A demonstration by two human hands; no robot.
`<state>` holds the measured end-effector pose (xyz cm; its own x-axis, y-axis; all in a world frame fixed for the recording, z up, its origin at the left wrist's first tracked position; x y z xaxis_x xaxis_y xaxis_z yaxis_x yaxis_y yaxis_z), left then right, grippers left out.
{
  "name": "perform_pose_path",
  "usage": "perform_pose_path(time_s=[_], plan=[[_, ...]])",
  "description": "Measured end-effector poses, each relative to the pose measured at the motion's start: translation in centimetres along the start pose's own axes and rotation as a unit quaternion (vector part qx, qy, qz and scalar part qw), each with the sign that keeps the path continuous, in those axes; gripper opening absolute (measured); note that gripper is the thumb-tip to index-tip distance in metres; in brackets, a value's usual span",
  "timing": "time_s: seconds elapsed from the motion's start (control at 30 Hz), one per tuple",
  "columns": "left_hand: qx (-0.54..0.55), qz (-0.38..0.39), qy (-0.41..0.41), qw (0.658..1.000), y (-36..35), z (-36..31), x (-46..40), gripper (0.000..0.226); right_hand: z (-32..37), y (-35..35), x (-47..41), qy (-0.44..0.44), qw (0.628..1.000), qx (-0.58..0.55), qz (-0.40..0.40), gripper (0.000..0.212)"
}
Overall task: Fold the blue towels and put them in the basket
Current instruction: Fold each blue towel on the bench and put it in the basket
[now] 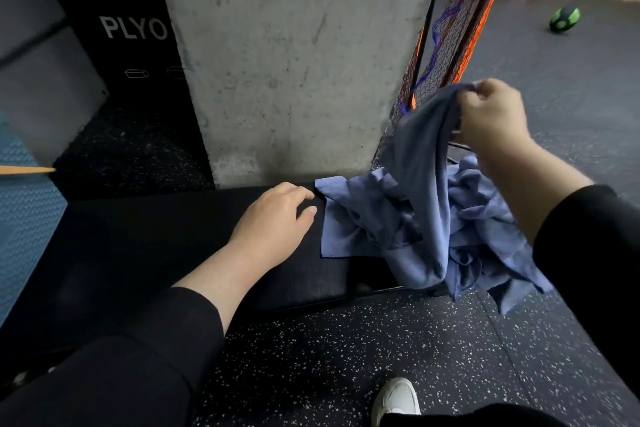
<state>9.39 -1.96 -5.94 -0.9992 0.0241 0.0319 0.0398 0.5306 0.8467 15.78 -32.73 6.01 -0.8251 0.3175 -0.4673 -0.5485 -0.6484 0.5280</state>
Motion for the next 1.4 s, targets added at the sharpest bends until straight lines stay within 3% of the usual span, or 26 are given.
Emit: perform_pose_path(time_s=[0.2,0.3,0.4,0.5,0.6,0.67,0.73,0.9,1.0,1.07,1.13,1.2,1.3,1.4], plan=[[0.054,-0.021,-0.005,0.998,1.4,-0.5,0.5,0.033,7.7,2.7,-0.5,0.079,0.996,-0.041,-0.005,0.017],[0.152,-0.052,-0.02,0.987,2.7,-1.0,0.7,0.034,11.5,2.1,0.8,0.145,0.984,-0.094,0.033,0.02],[0.328,-0.036,-0.029,0.943,4.4,-2.0,1.2,0.041,14.7,-0.7,4.1,0.199,0.968,-0.071,0.133,0.015],[0.435,-0.02,-0.029,0.9,5.8,-2.3,1.6,0.041,15.8,-4.7,8.4,0.217,0.956,-0.02,0.197,0.023],[0.48,0.076,-0.035,0.873,6.0,-1.8,1.9,0.042,15.5,-7.9,11.7,0.187,0.952,-0.066,0.236,0.025],[0.459,0.105,-0.007,0.882,6.0,-0.5,2.0,0.03,15.1,-9.3,12.8,0.16,0.948,-0.091,0.261,0.024],[0.408,0.086,0.026,0.909,6.4,1.4,2.0,0.01,14.7,-10.2,13.4,0.147,0.945,-0.104,0.273,0.028],[0.334,0.148,0.042,0.93,7.6,5.4,2.0,0.048,13.3,-12.5,14.5,0.096,0.95,-0.141,0.262,0.023],[0.344,0.147,0.064,0.925,8.8,7.6,1.9,0.043,13.7,-13.7,14.6,0.094,0.942,-0.141,0.29,0.021],[0.319,0.15,0.079,0.933,9.8,8.9,1.8,0.041,14.2,-14.3,14.5,0.059,0.932,-0.204,0.294,0.021],[0.249,0.164,0.089,0.95,10.6,10.5,1.8,0.04,14.9,-14.8,14.6,0.031,0.922,-0.248,0.296,0.021],[0.159,0.162,0.107,0.968,11.7,12.5,1.8,0.041,15.6,-15.1,14.3,0.075,0.932,-0.204,0.29,0.022],[0.089,0.061,0.123,0.987,14.6,14.6,1.9,0.043,17.2,-15.0,13.4,0.113,0.944,-0.191,0.244,0.02],[0.122,-0.089,0.154,0.977,18.3,15.7,2.7,0.041,19.5,-14.1,12.2,0.089,0.942,-0.254,0.202,0.021]])
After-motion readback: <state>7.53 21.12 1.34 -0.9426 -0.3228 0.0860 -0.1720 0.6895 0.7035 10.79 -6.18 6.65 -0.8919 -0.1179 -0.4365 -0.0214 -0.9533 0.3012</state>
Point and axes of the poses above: each hand's wrist, its own x-axis away from the middle knuckle, its own y-axis out of the back of the hand, z = x × y, the point moved 4 cm from there along -x, towards the middle knuckle, and after that the axes turned 15 degrees about y, right-handed, at the moved point
